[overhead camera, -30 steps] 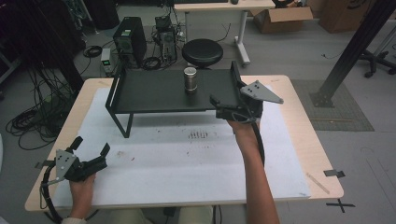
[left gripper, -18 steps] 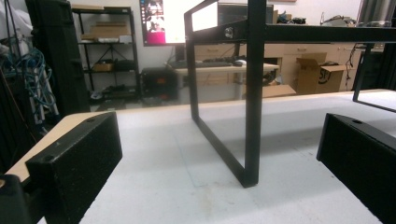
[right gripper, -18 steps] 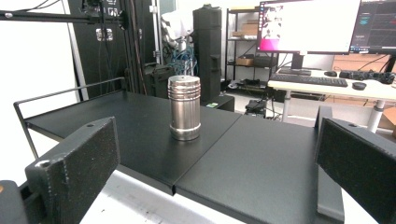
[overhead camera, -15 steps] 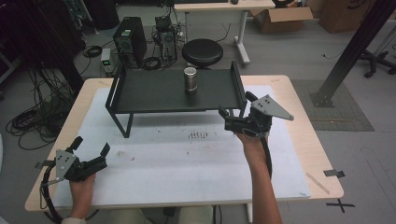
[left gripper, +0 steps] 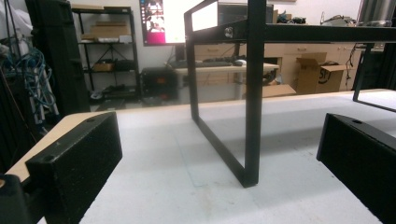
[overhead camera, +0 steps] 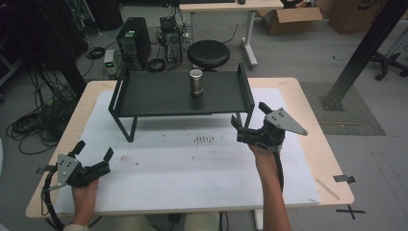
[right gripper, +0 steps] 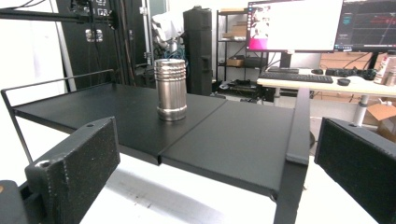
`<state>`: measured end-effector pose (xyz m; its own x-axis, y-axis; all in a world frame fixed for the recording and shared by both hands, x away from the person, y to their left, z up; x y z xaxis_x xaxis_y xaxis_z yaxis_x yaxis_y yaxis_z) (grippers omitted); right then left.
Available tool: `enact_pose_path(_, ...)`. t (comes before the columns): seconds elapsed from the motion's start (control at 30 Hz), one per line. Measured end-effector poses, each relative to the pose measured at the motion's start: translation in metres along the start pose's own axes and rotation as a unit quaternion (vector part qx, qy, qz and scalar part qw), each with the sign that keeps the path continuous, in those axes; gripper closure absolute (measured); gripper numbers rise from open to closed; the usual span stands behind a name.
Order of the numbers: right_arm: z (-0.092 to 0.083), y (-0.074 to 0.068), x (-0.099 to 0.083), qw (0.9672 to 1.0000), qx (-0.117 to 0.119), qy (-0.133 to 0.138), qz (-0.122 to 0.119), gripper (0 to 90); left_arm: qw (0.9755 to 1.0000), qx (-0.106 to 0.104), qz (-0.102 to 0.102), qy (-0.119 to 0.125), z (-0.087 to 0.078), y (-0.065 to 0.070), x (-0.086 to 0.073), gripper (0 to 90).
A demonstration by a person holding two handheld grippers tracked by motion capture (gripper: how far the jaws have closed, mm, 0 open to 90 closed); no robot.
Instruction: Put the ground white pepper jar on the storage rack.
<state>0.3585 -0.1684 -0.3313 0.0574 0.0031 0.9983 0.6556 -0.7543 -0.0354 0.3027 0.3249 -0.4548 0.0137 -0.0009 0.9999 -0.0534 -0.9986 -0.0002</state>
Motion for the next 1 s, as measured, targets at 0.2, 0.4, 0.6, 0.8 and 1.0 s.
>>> enact_pose_path(0.2, -0.006, 0.002, -0.012, 1.0, -0.007, 0.004, 0.005, 0.0, 1.0, 0.0, 0.0, 0.0, 0.0, 0.0, 0.0, 0.4)
enact_pose_path(0.4, -0.012, 0.004, -0.027, 0.9999, -0.014, 0.003, 0.008, 0.0, 1.0, 0.0, 0.0, 0.0, 0.0, 0.0, 0.0, 0.4)
enact_pose_path(0.6, -0.018, 0.006, -0.038, 0.9997, -0.021, 0.002, 0.011, 0.0, 1.0, 0.0, 0.0, 0.0, 0.0, 0.0, 0.0, 0.5)
enact_pose_path(0.8, -0.024, 0.008, -0.049, 0.9996, -0.027, 0.003, 0.012, 0.0, 1.0, 0.0, 0.0, -0.001, 0.0, 0.0, 0.0, 0.4)
enact_pose_path(1.0, -0.027, 0.011, -0.062, 0.9993, -0.031, 0.0, 0.022, 0.0, 1.0, 0.0, 0.0, -0.001, 0.0, 0.0, 0.0, 0.4)
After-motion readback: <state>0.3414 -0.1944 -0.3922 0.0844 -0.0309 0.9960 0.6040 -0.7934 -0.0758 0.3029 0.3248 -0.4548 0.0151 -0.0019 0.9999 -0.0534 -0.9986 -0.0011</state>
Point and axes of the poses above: each handheld gripper's, and its own axes: z roughly forward along the jaws, x roughly out of its top, y roughly to its right, the point moved 4 cm from there along z, roughly forward along the jaws, and after that the axes turned 10 degrees about x, right-handed, at the moved point
